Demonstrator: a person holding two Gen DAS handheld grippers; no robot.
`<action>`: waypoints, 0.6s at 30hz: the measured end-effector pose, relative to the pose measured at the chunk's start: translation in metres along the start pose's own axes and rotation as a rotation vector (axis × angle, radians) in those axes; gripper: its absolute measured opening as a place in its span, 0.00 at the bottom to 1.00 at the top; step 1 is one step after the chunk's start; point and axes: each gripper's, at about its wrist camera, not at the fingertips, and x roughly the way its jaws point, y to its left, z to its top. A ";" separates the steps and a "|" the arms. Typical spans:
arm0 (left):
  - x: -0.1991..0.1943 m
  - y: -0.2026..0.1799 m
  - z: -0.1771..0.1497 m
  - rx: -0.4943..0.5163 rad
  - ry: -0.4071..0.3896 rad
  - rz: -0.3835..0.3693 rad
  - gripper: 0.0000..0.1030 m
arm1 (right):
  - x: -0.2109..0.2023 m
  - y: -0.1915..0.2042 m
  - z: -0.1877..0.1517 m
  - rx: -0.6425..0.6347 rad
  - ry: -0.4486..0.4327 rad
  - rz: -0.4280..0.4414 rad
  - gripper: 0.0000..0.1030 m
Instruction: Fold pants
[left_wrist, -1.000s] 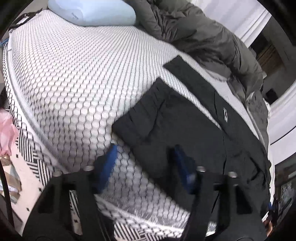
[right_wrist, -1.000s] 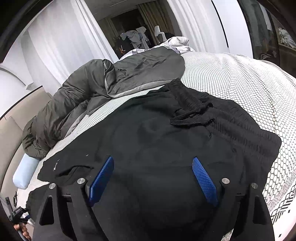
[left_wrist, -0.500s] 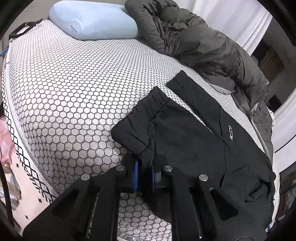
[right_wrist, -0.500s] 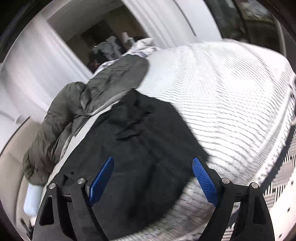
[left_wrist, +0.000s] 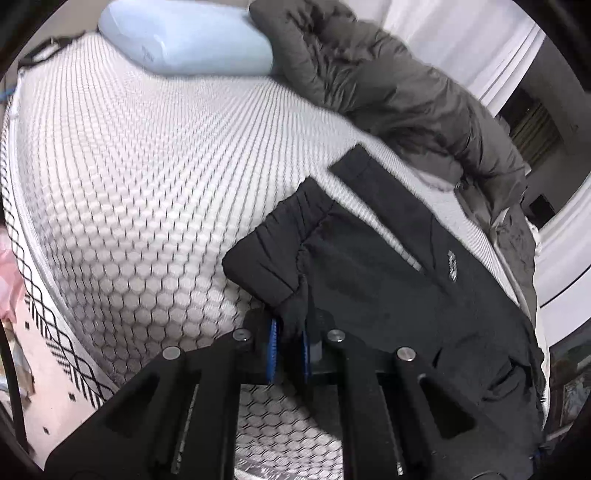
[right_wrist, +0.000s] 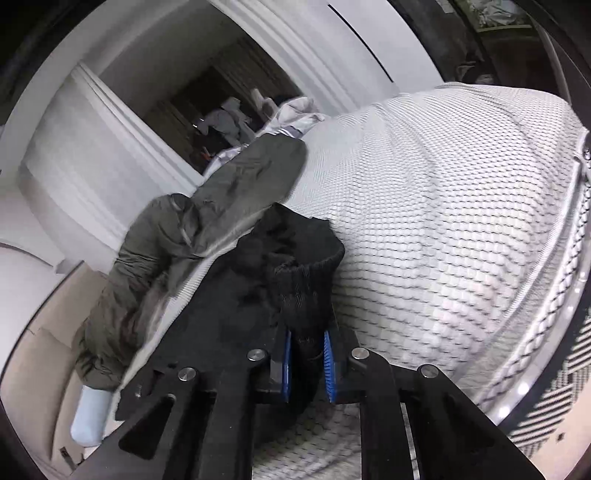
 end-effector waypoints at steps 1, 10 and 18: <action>0.002 0.001 0.000 -0.001 0.009 0.004 0.07 | 0.008 -0.007 -0.002 0.009 0.040 -0.038 0.13; 0.003 0.005 0.003 -0.030 0.004 -0.033 0.07 | 0.023 -0.024 -0.009 0.112 0.156 0.059 0.43; -0.023 0.002 0.009 -0.015 -0.075 -0.106 0.05 | -0.016 -0.009 0.006 0.077 -0.047 0.124 0.12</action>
